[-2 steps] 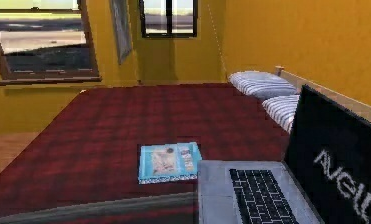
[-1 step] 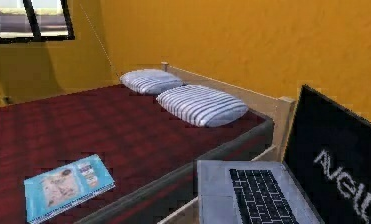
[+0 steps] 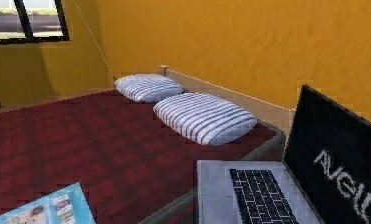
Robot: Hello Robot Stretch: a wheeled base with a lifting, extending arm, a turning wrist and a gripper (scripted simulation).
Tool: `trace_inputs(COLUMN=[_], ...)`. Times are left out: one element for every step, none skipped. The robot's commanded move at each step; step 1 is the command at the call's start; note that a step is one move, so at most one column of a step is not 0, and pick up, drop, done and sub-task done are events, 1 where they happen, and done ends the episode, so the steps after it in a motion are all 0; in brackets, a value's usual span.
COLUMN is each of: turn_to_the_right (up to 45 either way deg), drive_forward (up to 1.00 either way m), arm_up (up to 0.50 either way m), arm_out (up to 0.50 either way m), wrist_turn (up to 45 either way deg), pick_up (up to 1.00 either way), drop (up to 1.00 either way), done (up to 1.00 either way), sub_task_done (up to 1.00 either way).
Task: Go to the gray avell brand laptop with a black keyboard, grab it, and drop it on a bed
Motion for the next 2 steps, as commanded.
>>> trace_inputs(turn_to_the_right=[45.0, 45.0], drive_forward=[0.0, 0.0], arm_up=[0.0, 0.0], arm_out=[0.0, 0.0], wrist_turn=[0.0, 0.0], pick_up=[0.0, 0.0], drop=[0.0, 0.0], done=[0.0, 0.0], sub_task_done=[0.0, 0.0])
